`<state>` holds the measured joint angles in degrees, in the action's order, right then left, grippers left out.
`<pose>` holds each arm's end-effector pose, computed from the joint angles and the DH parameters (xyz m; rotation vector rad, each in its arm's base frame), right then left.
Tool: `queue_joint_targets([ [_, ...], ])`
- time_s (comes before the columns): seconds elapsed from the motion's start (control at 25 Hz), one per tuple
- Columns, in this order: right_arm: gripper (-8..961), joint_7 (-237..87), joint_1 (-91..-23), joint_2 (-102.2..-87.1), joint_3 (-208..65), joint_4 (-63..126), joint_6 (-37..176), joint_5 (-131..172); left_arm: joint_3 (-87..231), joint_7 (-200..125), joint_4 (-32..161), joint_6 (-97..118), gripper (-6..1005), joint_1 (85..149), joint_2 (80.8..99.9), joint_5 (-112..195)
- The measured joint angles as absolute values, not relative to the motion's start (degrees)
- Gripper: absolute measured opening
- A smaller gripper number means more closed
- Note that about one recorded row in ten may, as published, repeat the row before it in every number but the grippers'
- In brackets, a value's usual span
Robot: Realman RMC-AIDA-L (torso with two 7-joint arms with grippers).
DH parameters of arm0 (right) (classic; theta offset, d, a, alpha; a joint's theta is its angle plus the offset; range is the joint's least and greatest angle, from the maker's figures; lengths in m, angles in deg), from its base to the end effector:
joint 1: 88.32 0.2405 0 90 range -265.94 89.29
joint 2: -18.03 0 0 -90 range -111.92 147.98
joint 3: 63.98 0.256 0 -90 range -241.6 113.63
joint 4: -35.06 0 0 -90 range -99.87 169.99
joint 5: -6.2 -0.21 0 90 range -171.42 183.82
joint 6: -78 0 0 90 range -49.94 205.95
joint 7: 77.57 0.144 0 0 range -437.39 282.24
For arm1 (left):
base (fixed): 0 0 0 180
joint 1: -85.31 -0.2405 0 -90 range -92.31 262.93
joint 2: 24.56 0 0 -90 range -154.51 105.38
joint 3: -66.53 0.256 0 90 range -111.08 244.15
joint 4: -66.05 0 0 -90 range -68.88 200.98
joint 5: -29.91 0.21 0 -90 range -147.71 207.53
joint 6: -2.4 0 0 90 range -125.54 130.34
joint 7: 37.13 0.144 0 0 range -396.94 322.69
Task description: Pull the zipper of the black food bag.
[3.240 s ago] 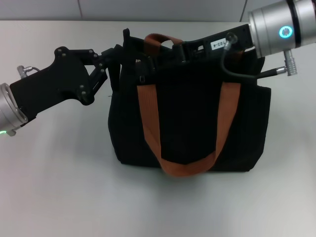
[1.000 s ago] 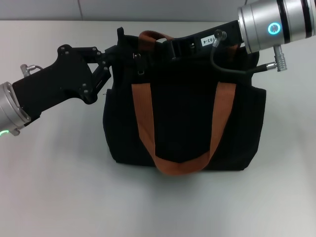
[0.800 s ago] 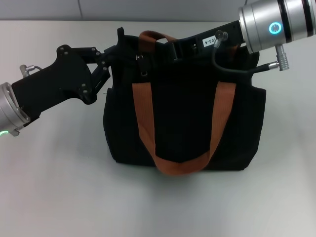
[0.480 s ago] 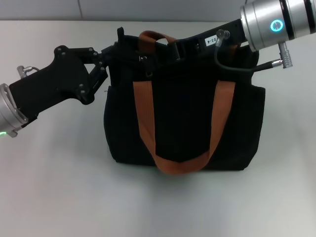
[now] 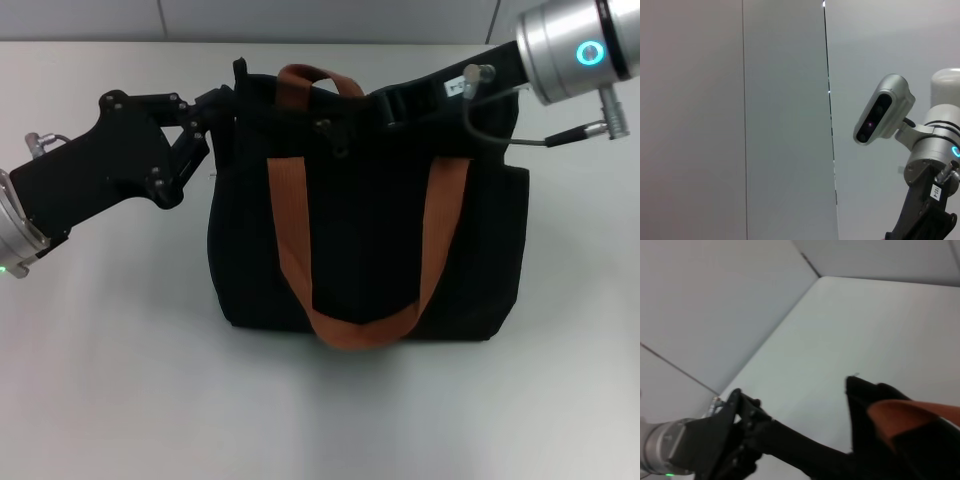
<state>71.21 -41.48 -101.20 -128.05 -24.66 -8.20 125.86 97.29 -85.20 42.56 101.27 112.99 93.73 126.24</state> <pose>0.0998 0.3884 -0.0079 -2.7850 1.3185 0.3163 -0.2594 0.3082 0.0167 -2.3605 -0.1620 -1.1398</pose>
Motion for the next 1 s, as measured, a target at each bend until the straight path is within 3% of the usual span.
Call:
queue_joint_targets([
  [1.0, -5, 78.2, -56.8, -101.49, -123.4, -46.0, -12.4, 132.1, 97.2, -85.2, 42.4, 100.4, 26, 113.3, 93.64, 126.1],
])
